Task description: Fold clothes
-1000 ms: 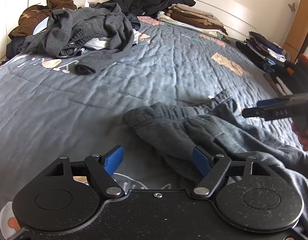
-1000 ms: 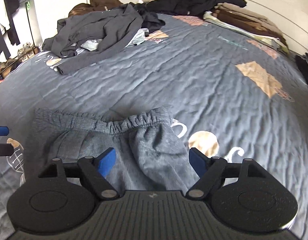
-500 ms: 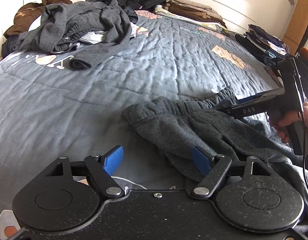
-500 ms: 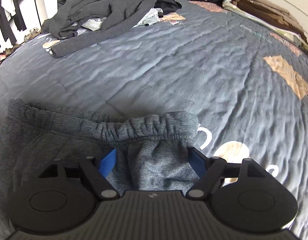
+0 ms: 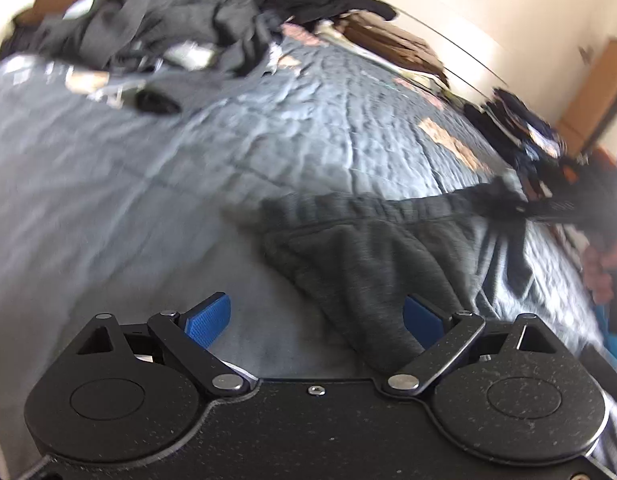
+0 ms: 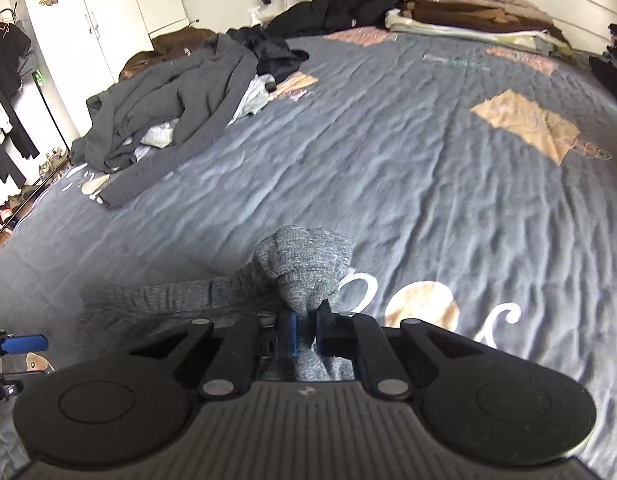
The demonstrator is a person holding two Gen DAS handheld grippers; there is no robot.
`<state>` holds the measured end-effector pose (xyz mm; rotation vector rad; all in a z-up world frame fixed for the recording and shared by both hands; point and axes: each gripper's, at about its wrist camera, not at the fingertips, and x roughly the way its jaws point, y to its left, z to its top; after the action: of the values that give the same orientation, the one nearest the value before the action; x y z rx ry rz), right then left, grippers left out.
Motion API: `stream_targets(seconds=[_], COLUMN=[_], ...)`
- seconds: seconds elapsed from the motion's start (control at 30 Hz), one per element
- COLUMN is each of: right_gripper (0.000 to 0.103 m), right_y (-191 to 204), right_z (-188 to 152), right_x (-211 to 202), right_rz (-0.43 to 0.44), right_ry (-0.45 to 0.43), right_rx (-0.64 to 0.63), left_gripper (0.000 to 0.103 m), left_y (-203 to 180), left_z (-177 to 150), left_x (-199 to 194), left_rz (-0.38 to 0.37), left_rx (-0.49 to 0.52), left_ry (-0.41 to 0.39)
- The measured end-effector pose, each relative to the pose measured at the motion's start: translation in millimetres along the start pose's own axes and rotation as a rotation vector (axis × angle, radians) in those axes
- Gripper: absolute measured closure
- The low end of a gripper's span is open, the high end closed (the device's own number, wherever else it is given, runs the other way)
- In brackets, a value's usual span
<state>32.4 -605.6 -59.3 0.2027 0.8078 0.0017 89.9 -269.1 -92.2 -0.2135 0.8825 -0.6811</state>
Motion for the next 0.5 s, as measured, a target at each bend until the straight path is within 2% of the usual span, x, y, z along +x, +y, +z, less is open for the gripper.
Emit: stream_targets(seconds=[0.1, 0.2, 0.27, 0.37, 0.4, 0.43, 0.47, 0.5], right_gripper=[0.096, 0.096, 0.096, 0.096, 0.096, 0.096, 0.096, 0.096], right_y=[-10, -15, -16, -17, -18, -19, -19, -19], right_z=[6, 10, 11, 10, 10, 9, 8, 8], right_x=[-16, -29, -37, -47, -50, -51, -53, -55], right_rz=[-0.008, -0.008, -0.002, -0.001, -0.001, -0.001, -0.002, -0.004], right_ry=[-0.039, -0.065, -0.079, -0.098, -0.102, -0.102, -0.101, -0.103], right_rx=[0.023, 0.026, 0.029, 0.028, 0.028, 0.028, 0.026, 0.024], left_gripper=[0.01, 0.01, 0.012, 0.013, 0.029, 0.068, 0.085, 0.088], left_y=[-3, -11, -19, -30, -33, -37, -42, -47], left_z=[11, 17, 17, 17, 17, 17, 18, 18], left_x=[15, 45, 66, 78, 82, 86, 87, 88], left_rz=[-0.048, -0.032, 0.02, -0.002, -0.01, -0.019, -0.019, -0.017], left_rx=[-0.018, -0.007, 0.007, 0.021, 0.026, 0.03, 0.054, 0.082], left_ry=[0.007, 0.07, 0.111, 0.123, 0.127, 0.13, 0.137, 0.145])
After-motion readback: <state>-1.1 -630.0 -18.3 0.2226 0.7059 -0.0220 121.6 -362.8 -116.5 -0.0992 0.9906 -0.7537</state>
